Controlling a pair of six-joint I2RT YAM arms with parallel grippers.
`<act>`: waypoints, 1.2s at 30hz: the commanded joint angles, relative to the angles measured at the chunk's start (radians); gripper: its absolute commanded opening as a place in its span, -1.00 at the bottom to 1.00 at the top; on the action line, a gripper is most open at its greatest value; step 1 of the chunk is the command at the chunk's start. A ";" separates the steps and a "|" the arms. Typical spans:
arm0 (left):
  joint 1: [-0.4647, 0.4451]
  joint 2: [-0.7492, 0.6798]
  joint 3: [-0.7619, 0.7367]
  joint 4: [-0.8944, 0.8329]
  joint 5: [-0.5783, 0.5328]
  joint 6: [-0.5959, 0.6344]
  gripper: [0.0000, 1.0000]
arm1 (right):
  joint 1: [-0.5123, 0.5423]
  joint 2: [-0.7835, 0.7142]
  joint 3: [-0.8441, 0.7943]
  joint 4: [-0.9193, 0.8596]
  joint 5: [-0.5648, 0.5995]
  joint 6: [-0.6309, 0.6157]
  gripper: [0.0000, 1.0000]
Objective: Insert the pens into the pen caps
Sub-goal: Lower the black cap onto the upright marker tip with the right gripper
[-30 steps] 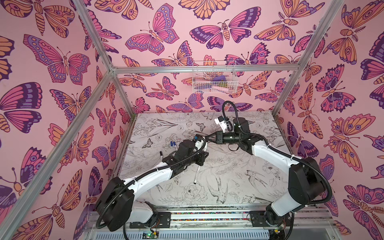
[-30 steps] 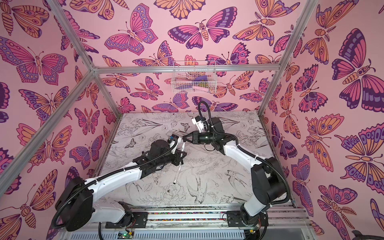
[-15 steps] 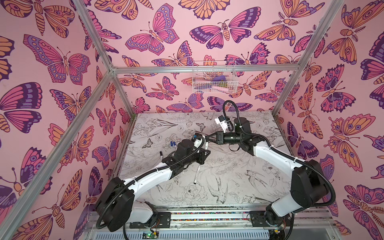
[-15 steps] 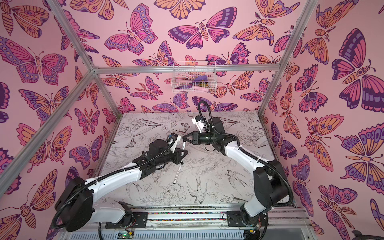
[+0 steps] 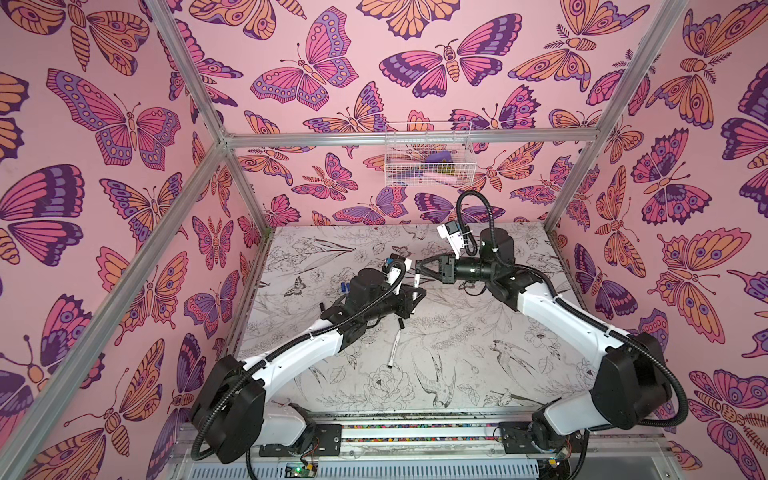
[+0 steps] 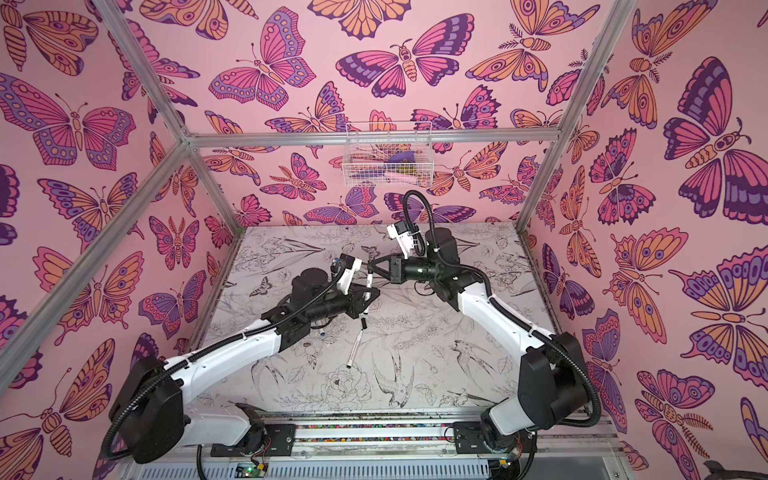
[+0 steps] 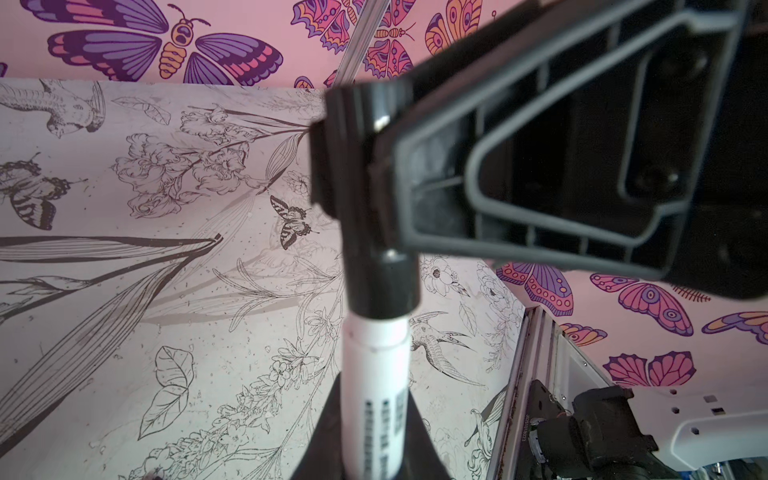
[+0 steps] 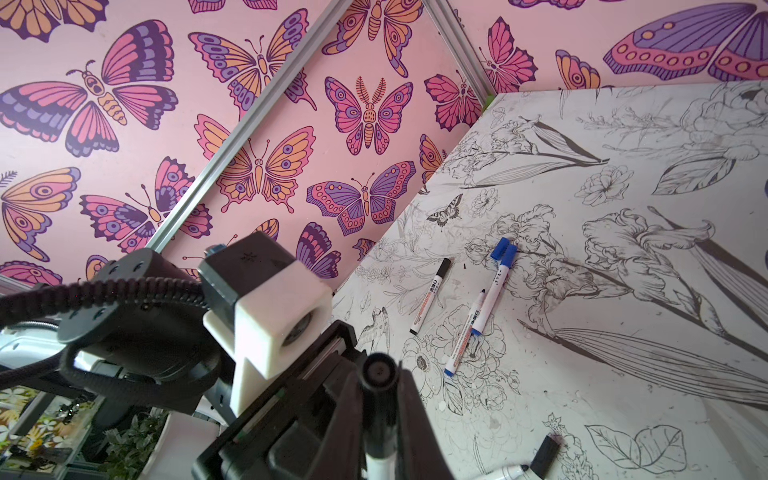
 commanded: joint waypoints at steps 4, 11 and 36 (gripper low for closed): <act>0.035 0.004 0.042 0.180 -0.201 0.076 -1.00 | 0.064 -0.037 0.011 -0.300 -0.214 -0.122 -0.98; 0.008 -0.020 -0.035 0.345 -0.246 0.160 -1.00 | 0.077 -0.045 0.046 -0.381 -0.201 -0.187 -0.90; -0.055 0.023 -0.065 0.419 -0.259 0.175 -1.00 | 0.082 -0.092 0.105 -0.464 -0.095 -0.262 -0.46</act>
